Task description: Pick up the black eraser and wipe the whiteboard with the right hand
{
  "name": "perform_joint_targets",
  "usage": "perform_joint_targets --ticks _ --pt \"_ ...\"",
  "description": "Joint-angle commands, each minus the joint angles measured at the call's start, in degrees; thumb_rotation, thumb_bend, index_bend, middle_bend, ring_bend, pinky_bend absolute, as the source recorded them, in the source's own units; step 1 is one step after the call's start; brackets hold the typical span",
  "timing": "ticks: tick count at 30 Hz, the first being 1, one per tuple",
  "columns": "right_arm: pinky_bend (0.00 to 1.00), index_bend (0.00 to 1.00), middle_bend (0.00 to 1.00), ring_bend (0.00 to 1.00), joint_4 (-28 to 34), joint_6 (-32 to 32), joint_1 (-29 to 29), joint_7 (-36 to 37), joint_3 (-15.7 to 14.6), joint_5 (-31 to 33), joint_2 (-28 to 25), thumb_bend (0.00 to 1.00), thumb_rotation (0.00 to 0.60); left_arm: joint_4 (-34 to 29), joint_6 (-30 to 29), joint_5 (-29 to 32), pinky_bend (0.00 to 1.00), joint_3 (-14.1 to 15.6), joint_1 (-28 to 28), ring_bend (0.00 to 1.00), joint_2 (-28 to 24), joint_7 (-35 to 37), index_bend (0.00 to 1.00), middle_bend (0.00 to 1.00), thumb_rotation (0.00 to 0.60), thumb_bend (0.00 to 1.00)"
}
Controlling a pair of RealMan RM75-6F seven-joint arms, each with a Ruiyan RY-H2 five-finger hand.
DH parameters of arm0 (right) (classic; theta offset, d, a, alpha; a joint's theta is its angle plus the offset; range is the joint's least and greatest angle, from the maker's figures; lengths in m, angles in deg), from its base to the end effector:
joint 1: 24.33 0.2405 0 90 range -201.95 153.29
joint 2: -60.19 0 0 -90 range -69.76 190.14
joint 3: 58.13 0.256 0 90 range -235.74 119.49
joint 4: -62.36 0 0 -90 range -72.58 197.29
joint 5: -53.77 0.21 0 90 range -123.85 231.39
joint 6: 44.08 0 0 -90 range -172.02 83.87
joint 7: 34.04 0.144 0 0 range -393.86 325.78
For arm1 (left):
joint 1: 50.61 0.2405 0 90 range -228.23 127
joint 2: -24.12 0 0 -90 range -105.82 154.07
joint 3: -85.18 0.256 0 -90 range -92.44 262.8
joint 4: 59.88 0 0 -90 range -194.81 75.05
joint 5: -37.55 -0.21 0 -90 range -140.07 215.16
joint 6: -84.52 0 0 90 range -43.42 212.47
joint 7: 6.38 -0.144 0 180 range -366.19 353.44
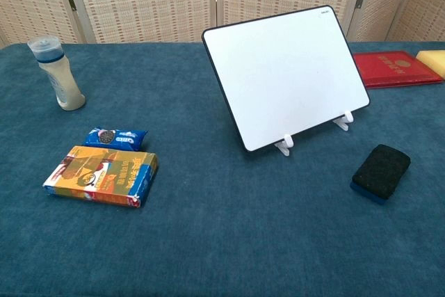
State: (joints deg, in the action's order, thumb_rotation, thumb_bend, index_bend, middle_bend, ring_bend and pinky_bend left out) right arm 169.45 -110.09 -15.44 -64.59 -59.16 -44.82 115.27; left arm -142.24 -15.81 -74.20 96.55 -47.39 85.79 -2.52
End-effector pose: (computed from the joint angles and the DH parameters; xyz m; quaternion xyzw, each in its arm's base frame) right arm -0.2520 -0.1665 0.1235 0.8178 -0.2285 0.2170 0.4815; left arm -0.3062 0.0746 0.1625 -0.7142 -0.3239 -0.3987 0.4756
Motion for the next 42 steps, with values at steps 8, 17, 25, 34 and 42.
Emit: perform_joint_targets --ticks 8,17,25,34,42 --pt "0.08 0.23 0.00 0.00 -0.34 10.33 8.65 -16.70 5.33 16.18 9.45 0.18 0.600 0.09 0.08 0.19 0.16 -0.03 -0.08 0.18 -0.13 0.60 0.08 0.23 0.600 0.35" --pt "0.08 0.23 0.00 0.00 -6.26 9.66 12.51 -23.25 5.72 18.87 17.18 0.18 0.600 0.41 -0.60 0.41 0.16 -0.04 0.01 0.18 -0.55 2.20 0.08 0.23 0.600 0.35" --pt "0.08 0.23 0.00 0.00 -9.25 9.87 14.53 -25.51 5.04 22.61 20.12 0.18 0.600 0.48 -0.13 0.84 0.16 -0.16 -0.21 0.18 -0.60 2.75 0.08 0.23 0.600 0.35" --pt "0.09 0.28 0.00 0.01 -12.29 10.03 16.91 -26.92 4.10 25.27 23.34 0.18 0.600 0.47 0.00 1.03 0.16 -0.19 -0.19 0.18 -0.60 2.73 0.08 0.23 0.600 0.35" --pt "0.10 0.35 0.00 0.01 -13.76 9.28 18.42 -29.04 3.23 27.72 25.97 0.18 0.600 0.75 -0.52 0.86 0.16 -0.13 -0.10 0.18 -0.79 3.44 0.07 0.23 0.600 0.35"
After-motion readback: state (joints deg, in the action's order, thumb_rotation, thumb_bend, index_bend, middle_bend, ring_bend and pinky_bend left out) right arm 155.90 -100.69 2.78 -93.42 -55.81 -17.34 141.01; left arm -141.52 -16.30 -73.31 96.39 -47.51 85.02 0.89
